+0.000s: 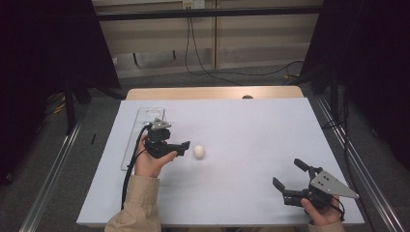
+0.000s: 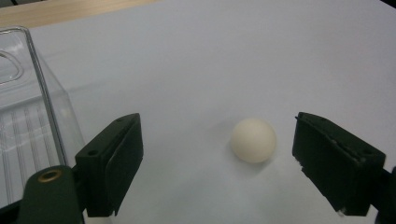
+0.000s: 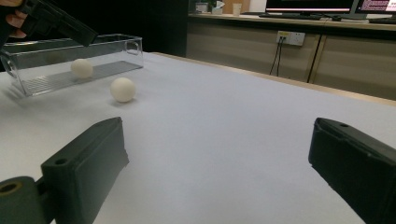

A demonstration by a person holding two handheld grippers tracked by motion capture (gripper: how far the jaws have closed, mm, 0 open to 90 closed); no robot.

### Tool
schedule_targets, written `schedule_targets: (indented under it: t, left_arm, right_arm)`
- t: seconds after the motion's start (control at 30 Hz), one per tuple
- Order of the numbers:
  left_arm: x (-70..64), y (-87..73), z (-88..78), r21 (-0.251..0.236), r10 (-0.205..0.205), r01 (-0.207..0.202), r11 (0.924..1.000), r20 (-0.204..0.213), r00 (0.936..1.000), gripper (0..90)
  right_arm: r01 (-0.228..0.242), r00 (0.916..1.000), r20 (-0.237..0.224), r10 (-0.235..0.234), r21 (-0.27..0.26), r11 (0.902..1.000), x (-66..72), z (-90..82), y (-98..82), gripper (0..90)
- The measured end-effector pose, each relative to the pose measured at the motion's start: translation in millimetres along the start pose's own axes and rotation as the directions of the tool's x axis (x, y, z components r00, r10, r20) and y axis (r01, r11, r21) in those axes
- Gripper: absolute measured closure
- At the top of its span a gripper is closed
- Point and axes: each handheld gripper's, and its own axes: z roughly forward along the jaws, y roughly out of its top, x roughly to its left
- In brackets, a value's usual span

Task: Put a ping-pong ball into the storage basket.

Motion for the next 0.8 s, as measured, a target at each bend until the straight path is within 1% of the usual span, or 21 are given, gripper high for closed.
schedule_targets:
  t: [0.13, 0.17, 0.27, 0.33, 0.47, 0.6, 0.63, 0.73, 0.77, 0.8]
  left_arm:
    - [-2.1, 0.0, 1.6, 0.002, 0.002, -0.002, 1.0000, 0.004, 1.0000, 16.2]
    - [-2.2, 0.2, 1.7, 0.008, 0.011, -0.011, 0.9999, 0.004, 0.9999, 16.2]
    - [-5.3, 0.2, 3.5, 0.005, 0.006, -0.006, 1.0000, 0.006, 1.0000, 15.9]
    - [-6.1, 0.4, 4.6, 0.009, 0.019, -0.019, 0.9998, 0.009, 0.9998, 15.8]
    - [-8.6, 0.1, 7.2, 0.012, 0.011, -0.011, 0.9999, 0.009, 0.9999, 15.3]
    - [-9.5, 0.1, 8.1, 0.020, 0.021, -0.021, 0.9996, 0.010, 0.9997, 14.4]
    - [-10.8, -0.1, 9.2, 0.011, 0.008, -0.008, 0.9999, 0.010, 0.9999, 14.1]
    - [-11.4, -0.1, 9.9, 0.014, 0.012, -0.012, 0.9998, 0.012, 0.9999, 13.2]
    - [-11.1, -0.1, 10.0, 0.021, 0.024, -0.024, 0.9995, 0.012, 0.9996, 13.1]
    - [-11.9, -0.3, 10.6, 0.022, 0.020, -0.021, 0.9996, 0.013, 0.9997, 12.9]
  right_arm:
    - [-0.001, 1.0000, 0.000, 0.001, -0.001, 1.0000, 0.1, 0.0, 0.1, 3.4]
    - [-0.001, 1.0000, 0.000, 0.001, -0.001, 1.0000, 0.0, 0.0, 0.1, 3.4]
    - [0.004, 1.0000, -0.002, -0.004, 0.002, 1.0000, -0.3, 0.1, -0.2, 3.5]
    - [0.005, 1.0000, -0.002, -0.005, 0.001, 1.0000, -0.2, 0.2, -0.1, 3.4]
    - [0.002, 1.0000, -0.001, -0.002, -0.001, 1.0000, 0.0, 0.1, 0.1, 3.4]
    - [0.000, 1.0000, 0.001, 0.000, -0.002, 1.0000, 0.2, 0.1, 0.2, 3.4]
    - [0.002, 1.0000, -0.001, -0.002, -0.001, 1.0000, 0.1, 0.2, 0.1, 3.4]
    - [0.006, 1.0000, -0.001, -0.006, 0.001, 1.0000, 0.0, 0.4, 0.0, 3.4]
    - [0.006, 1.0000, -0.002, -0.006, 0.001, 1.0000, 0.0, 0.3, 0.0, 3.4]
    - [0.003, 1.0000, -0.002, -0.003, 0.000, 1.0000, 0.1, 0.2, 0.1, 3.4]
